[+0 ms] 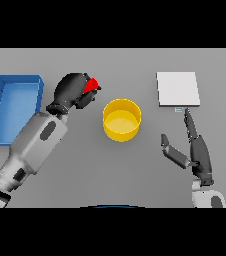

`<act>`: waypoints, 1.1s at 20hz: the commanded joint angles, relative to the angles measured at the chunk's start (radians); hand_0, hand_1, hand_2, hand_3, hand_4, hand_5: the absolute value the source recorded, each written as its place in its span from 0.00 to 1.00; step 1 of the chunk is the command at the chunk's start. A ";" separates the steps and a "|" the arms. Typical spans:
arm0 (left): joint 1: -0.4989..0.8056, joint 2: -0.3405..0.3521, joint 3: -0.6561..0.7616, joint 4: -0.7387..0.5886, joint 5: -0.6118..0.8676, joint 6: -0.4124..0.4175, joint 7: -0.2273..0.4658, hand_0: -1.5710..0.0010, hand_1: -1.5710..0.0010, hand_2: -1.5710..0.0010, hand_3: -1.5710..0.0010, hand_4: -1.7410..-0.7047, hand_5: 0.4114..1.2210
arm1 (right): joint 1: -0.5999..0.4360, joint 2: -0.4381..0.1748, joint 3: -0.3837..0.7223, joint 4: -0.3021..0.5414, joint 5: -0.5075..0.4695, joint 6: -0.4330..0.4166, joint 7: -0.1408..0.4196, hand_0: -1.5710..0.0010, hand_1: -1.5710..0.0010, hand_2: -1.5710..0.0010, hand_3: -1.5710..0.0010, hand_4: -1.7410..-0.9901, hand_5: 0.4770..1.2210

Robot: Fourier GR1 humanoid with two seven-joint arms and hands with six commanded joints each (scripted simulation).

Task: Pick up the red beaker and tilt it to pour out 1 green nut into yellow bowl. Pick up the yellow bowl and place it on the metallic measuring scale.

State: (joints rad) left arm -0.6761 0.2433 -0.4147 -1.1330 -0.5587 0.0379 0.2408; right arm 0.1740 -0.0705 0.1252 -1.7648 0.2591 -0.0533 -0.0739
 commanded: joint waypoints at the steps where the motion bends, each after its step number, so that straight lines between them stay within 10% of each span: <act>1: -0.021 0.003 -0.041 0.015 -0.043 -0.009 0.014 0.00 0.00 0.00 0.00 0.00 0.88 | -0.015 0.009 0.009 0.004 0.010 -0.004 0.013 1.00 1.00 1.00 1.00 0.65 0.29; 9: -0.177 0.071 -0.243 0.069 -0.230 -0.131 0.021 0.00 0.00 0.00 0.00 0.07 0.98 | -0.016 0.016 0.007 0.013 0.000 -0.001 0.014 1.00 1.00 1.00 1.00 0.61 0.30; 13: -0.266 0.081 -0.352 0.108 -0.292 -0.232 -0.026 0.00 0.00 0.00 0.19 0.04 0.99 | -0.003 0.024 -0.009 0.012 -0.029 -0.003 -0.020 1.00 1.00 1.00 1.00 0.60 0.27; 22: -0.403 0.073 -0.601 0.193 -0.431 -0.344 -0.126 0.00 0.00 0.00 0.03 0.01 1.00 | -0.003 0.048 -0.007 0.027 -0.037 -0.009 -0.014 1.00 1.00 1.00 1.00 0.60 0.21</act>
State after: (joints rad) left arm -1.0790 0.3164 -1.0155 -0.9401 -0.9877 -0.3058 0.1144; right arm 0.1708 -0.0228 0.1186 -1.7378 0.2217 -0.0626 -0.0876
